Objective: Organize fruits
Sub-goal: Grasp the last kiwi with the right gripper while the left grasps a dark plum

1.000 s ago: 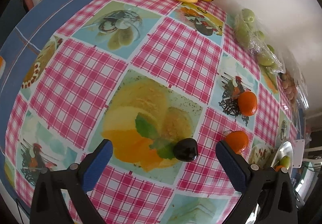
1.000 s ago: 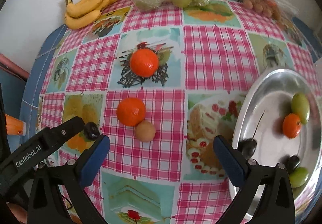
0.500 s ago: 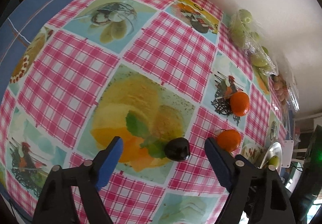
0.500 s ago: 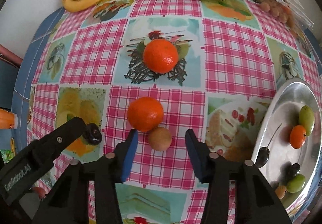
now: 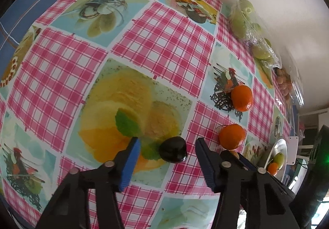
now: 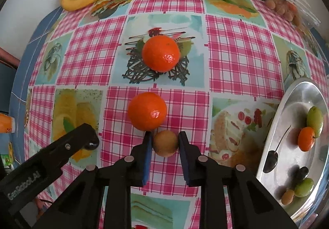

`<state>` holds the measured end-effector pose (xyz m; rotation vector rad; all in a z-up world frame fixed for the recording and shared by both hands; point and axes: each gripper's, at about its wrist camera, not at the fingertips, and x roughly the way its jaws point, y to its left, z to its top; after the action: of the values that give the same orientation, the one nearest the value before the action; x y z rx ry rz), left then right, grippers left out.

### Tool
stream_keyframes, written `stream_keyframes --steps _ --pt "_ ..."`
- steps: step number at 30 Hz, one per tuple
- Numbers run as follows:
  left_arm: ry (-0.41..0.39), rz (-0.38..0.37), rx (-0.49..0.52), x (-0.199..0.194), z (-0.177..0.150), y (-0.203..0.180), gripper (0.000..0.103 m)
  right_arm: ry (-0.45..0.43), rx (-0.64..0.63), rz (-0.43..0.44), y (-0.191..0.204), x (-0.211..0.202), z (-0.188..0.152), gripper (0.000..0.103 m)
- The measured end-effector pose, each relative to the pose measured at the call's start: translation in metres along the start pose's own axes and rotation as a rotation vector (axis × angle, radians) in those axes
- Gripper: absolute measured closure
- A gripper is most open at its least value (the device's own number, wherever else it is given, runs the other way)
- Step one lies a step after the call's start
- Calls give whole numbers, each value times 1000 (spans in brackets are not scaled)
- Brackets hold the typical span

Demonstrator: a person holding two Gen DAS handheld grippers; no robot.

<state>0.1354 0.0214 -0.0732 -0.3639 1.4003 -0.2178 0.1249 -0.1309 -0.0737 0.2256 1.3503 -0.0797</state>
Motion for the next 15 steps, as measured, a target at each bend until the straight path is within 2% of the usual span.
stream_keyframes --steps 3,7,15 --pt "2 4 8 1 0 -2 55 -2 13 6 -5 1 -2 77" --pt "11 2 20 4 -1 -5 71 -10 38 20 -13 2 -8 77" --pt "0 9 41 3 -2 -12 73 -48 99 47 -39 -14 -27 77"
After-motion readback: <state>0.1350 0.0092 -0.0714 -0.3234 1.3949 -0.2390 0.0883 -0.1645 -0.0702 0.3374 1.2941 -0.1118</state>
